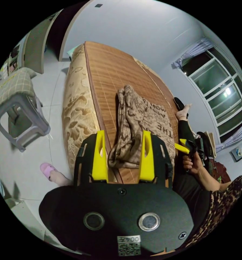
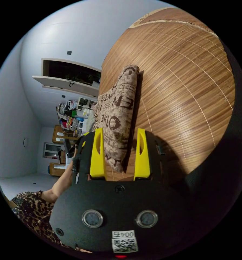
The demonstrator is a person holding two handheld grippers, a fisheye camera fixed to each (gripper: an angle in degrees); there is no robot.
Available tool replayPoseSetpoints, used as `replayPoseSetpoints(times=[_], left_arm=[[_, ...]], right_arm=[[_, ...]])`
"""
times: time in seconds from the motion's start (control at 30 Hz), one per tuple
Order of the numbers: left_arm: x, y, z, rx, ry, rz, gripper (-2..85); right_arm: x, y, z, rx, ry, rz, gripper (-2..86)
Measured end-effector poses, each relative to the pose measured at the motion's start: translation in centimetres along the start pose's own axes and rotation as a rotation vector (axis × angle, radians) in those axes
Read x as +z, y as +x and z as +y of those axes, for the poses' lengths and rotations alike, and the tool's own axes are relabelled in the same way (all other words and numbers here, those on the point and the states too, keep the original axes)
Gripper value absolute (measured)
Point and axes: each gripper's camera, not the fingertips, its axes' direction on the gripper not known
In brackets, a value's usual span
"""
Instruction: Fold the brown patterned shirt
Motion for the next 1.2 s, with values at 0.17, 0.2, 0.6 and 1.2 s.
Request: replayPoseSetpoints(times=[0.17, 0.2, 0.6, 1.2], left_arm=[[2.0, 2.4, -0.1, 0.058, -0.022, -0.062, 18.4], [2.2, 2.7, -0.2, 0.062, -0.021, -0.071, 18.5], [5.1, 10.2, -1.9, 0.139, -0.062, -0.225, 7.2], [1.8, 44.9, -4.8, 0.595, -0.019, 0.575, 2.9]], right_arm=[[-1.5, -0.5, -0.1, 0.016, -0.027, -0.004, 15.1], [-1.6, -0.6, -0.1, 0.011, -0.032, -0.007, 14.7], [-6.9, -6.3, 1.3, -0.141, -0.108, 0.035, 7.8], [-54.8, -24.4, 15.3, -0.314, 0.279, 0.138, 6.4]])
